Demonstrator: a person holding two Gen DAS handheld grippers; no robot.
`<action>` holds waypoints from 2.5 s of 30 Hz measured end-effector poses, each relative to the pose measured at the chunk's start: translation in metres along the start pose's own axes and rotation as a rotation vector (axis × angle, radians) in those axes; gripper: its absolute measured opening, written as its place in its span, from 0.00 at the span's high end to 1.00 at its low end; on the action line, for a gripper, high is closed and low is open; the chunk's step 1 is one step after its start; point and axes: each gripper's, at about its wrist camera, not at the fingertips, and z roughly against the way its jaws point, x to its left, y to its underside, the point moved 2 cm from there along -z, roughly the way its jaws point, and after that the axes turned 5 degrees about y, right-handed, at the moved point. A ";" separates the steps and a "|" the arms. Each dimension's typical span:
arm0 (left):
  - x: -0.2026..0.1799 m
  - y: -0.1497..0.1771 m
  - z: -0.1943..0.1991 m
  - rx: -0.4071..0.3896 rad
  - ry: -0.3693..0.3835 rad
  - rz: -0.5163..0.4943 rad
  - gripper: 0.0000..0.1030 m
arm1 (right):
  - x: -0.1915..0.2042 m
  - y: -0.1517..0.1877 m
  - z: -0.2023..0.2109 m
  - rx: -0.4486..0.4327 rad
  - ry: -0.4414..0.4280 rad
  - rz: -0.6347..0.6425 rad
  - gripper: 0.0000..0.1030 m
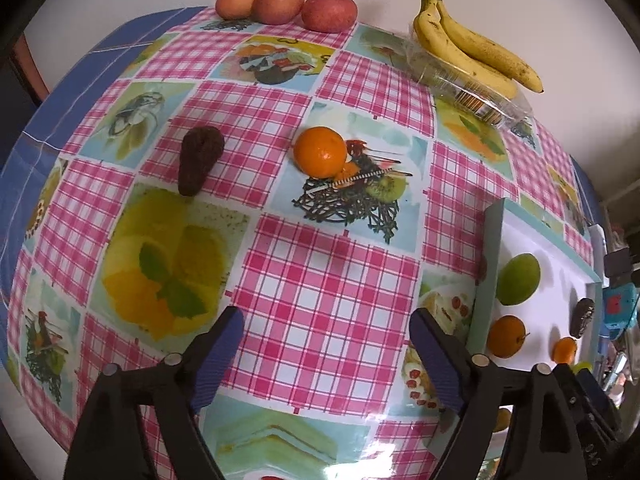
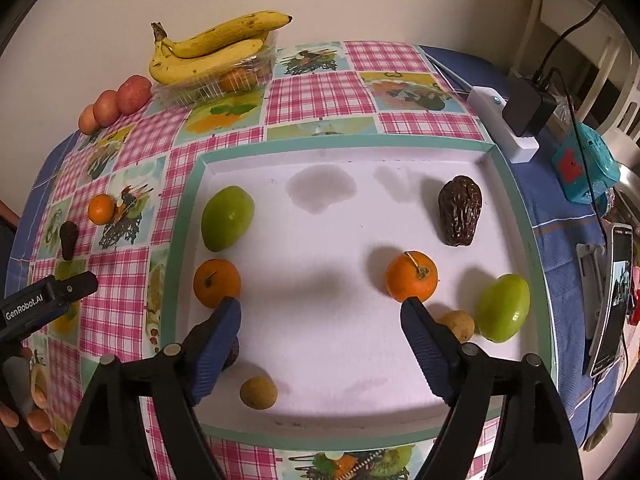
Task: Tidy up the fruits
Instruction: 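Withdraw both open tools from the tray toward the orange and date on the cloth, then grasp the orange with the right tool while the left tool grasps the brown date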
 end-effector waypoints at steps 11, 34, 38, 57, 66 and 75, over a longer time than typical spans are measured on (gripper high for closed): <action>0.010 -0.005 0.007 -0.093 -0.015 0.032 0.00 | 0.002 -0.013 0.007 -0.081 0.056 0.012 0.07; 0.041 -0.091 0.037 -0.251 0.005 0.067 0.00 | 0.065 -0.078 -0.001 -0.119 -0.020 0.030 0.07; 0.056 -0.106 0.041 -0.273 -0.005 0.086 0.00 | 0.085 -0.086 -0.004 -0.126 -0.048 0.066 0.07; 0.141 -0.116 0.014 -0.229 -0.038 0.263 0.00 | 0.199 -0.088 -0.046 -0.051 -0.239 0.153 0.08; 0.174 -0.105 -0.004 -0.194 -0.072 0.373 0.01 | 0.231 -0.079 -0.072 -0.023 -0.270 0.185 0.25; 0.166 -0.103 -0.015 -0.165 -0.037 0.368 0.01 | 0.246 -0.075 -0.080 -0.010 -0.428 0.154 0.55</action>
